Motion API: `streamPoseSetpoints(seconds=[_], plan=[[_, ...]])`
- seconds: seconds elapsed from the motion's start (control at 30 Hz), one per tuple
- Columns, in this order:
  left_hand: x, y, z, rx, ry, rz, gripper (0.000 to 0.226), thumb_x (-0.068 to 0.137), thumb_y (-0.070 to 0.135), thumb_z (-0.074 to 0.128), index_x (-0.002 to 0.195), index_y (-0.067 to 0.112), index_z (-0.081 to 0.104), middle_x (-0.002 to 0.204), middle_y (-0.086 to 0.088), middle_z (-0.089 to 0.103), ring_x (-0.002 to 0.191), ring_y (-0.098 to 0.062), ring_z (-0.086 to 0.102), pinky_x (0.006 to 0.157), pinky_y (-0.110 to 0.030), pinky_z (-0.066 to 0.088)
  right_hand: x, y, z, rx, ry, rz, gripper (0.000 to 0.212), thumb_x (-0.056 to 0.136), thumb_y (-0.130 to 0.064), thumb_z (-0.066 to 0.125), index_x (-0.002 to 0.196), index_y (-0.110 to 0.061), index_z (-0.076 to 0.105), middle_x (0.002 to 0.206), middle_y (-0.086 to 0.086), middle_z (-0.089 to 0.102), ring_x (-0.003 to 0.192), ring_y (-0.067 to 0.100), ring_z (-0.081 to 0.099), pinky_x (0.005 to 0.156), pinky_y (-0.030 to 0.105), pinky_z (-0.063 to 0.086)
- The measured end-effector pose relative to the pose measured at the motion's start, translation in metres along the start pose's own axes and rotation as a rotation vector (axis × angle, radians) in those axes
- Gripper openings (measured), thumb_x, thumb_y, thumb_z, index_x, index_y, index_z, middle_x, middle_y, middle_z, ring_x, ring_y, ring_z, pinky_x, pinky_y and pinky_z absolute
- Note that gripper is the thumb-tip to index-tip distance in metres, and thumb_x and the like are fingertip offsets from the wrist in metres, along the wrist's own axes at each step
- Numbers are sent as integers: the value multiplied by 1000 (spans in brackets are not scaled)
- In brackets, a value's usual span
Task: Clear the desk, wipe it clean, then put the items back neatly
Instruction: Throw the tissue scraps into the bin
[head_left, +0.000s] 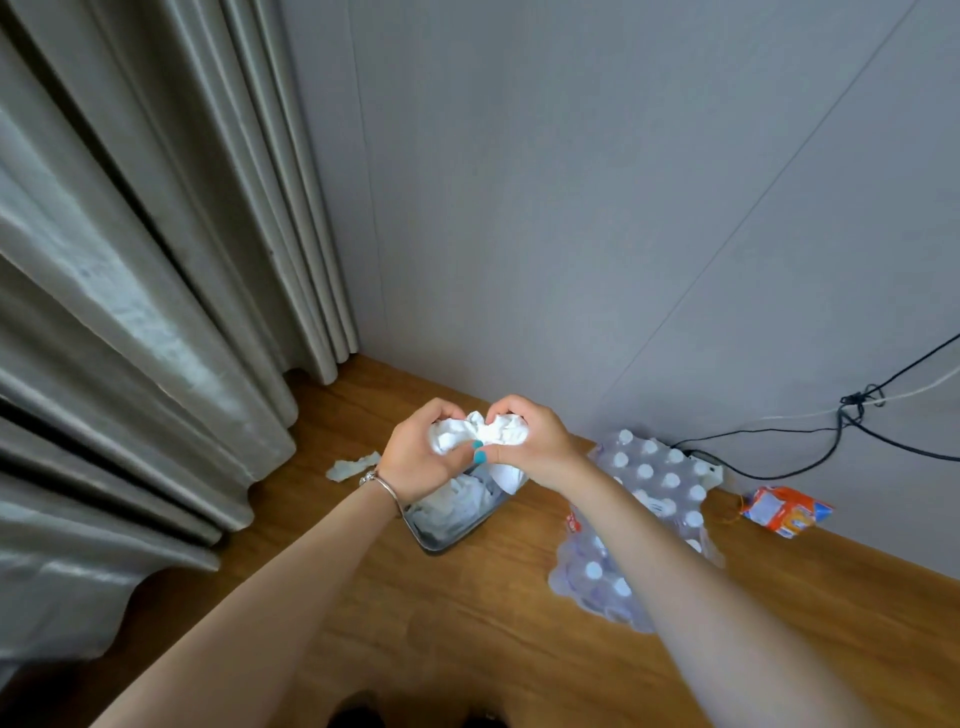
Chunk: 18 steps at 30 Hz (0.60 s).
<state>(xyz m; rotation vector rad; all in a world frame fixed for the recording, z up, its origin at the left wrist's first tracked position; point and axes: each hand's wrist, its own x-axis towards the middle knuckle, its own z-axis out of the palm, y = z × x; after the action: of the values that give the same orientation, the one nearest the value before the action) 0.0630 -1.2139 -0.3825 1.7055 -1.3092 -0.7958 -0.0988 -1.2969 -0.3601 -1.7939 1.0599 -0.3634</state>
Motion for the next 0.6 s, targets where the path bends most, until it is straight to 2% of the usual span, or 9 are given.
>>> streamPoseSetpoints(seconds=[0.07, 0.17, 0.27, 0.37, 0.6], plan=[[5, -30, 10, -18, 5, -12, 35, 74, 21, 80, 98, 25, 56, 94, 11, 62, 84, -10, 61, 63, -18, 51, 10, 22, 15, 9, 3, 1, 37, 71, -17, 87, 88, -31, 58, 94, -8, 63, 83, 8, 59, 67, 21, 47], [12, -71, 29, -55, -4, -15, 37, 72, 17, 81, 97, 25, 55, 94, 10, 62, 84, -10, 61, 62, -14, 48, 27, 59, 34, 9, 2, -4, 37, 69, -14, 87, 88, -29, 60, 92, -9, 63, 82, 6, 59, 68, 21, 47], [20, -113, 50, -87, -5, -16, 39, 73, 13, 80, 95, 28, 52, 93, 10, 61, 82, -10, 60, 61, -11, 47, 47, 98, 54, 4, 2, -8, 37, 68, -11, 88, 86, -29, 61, 92, -10, 63, 88, 13, 61, 74, 33, 52], [26, -146, 67, -105, -9, -28, 37, 75, 14, 80, 95, 26, 51, 92, 9, 60, 80, -11, 60, 60, -12, 47, 64, 128, 68, -5, 0, 13, 37, 67, -13, 88, 86, -29, 61, 94, -7, 64, 92, 17, 63, 77, 38, 56], [45, -236, 117, -152, 37, -53, 36, 75, 16, 81, 94, 19, 50, 87, 6, 59, 73, -5, 57, 60, -15, 47, 112, 215, 103, 8, -46, -4, 37, 63, -15, 91, 82, -33, 65, 89, -8, 67, 81, 9, 62, 69, 31, 53]])
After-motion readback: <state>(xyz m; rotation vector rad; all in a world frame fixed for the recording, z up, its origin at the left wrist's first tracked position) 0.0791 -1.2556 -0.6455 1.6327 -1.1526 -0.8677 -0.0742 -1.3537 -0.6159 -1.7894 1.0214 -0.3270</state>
